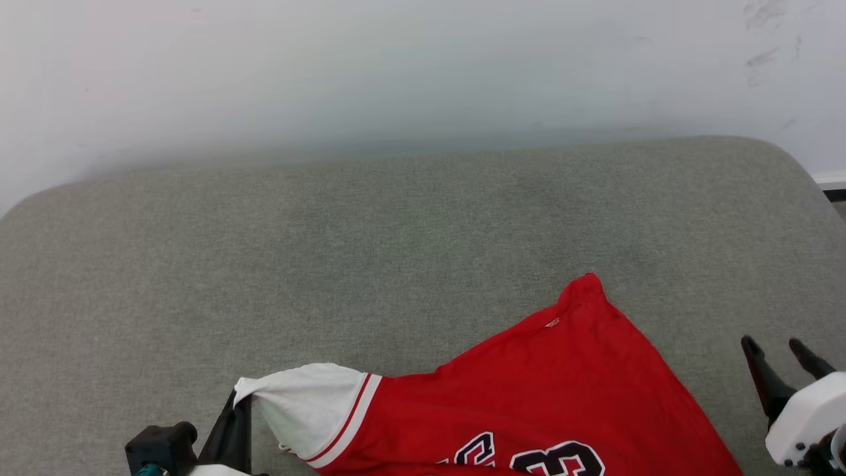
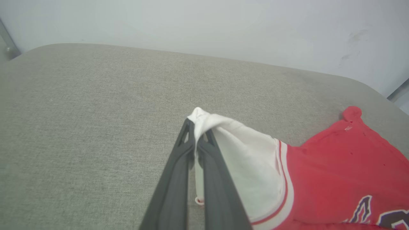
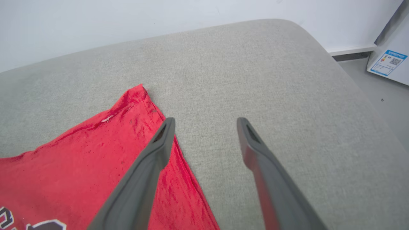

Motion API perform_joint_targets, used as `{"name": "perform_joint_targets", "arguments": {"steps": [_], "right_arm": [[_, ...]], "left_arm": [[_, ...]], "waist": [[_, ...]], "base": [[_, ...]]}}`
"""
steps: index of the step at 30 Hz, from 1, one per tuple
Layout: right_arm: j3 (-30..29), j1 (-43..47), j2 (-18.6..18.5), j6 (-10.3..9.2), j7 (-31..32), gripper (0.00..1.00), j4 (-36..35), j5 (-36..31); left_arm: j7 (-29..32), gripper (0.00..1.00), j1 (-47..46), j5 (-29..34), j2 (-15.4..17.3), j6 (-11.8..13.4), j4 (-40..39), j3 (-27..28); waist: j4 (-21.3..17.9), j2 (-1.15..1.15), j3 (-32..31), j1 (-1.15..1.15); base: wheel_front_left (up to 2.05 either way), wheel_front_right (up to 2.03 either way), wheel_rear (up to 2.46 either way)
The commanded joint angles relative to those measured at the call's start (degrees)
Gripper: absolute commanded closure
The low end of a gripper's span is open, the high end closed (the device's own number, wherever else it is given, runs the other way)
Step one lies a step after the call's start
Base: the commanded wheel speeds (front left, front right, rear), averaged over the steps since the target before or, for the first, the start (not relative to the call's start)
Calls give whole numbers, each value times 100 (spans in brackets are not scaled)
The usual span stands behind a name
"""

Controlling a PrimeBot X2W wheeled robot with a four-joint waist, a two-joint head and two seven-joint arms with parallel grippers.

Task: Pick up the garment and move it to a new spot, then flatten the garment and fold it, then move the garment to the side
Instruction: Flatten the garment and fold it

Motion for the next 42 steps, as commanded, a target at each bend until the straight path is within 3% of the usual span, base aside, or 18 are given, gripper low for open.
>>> {"name": "perform_joint_targets", "arguments": {"steps": [1, 6, 19, 26, 29, 30, 31, 38, 42], "right_arm": [[63, -233, -10, -2, -271, 0, 135, 73], [260, -1005, -112, -2, -325, 0, 537, 255], [969, -2844, -476, -2, 2714, 0, 1239, 295], [1500, -3315, -455, -2, 3311, 0, 1677, 223], [1881, -3128, -457, -1, 3620, 0, 2209, 442], [1958, -3098, -449, -1, 3641, 85, 2256, 499], [2026, -3071, -455, 1, 3637, 100, 2282, 529], [2236, -3236, -600, 4, 3453, 100, 2242, 699], [2252, -3431, -694, -2, 2989, 100, 2063, 664]], "left_arm": [[12, 100, -109, 41, 32, 5, -59, -13], [38, 100, -378, 107, 60, -57, -192, -71], [-99, 100, -1053, 237, -42, -212, -310, -227], [-182, 100, -1348, 236, -134, -332, -217, -328], [-201, 100, -1449, 223, -172, -372, -115, -396], [-214, 100, -1457, 216, -173, -366, -102, -393], [-221, 100, -1455, 205, -177, -358, -93, -390], [-202, 100, -1363, 142, -92, -327, -3, -303], [-131, 100, -1456, 79, 137, -350, 7, -103]], "waist": [[81, 0, 113, 0], [335, 0, 474, 0], [900, 0, 1478, 0], [1142, 0, 1851, 0], [1240, 0, 1879, 0], [1239, 0, 1878, 0], [1235, 0, 1874, 0], [1091, 0, 1587, 0], [963, 0, 1241, 0]], "base": [[0, 0, 0], [0, 0, 0], [0, 0, 0], [0, 0, 0], [0, 0, 0], [0, 0, 0], [0, 0, 0], [0, 0, 0], [0, 0, 0]]}}
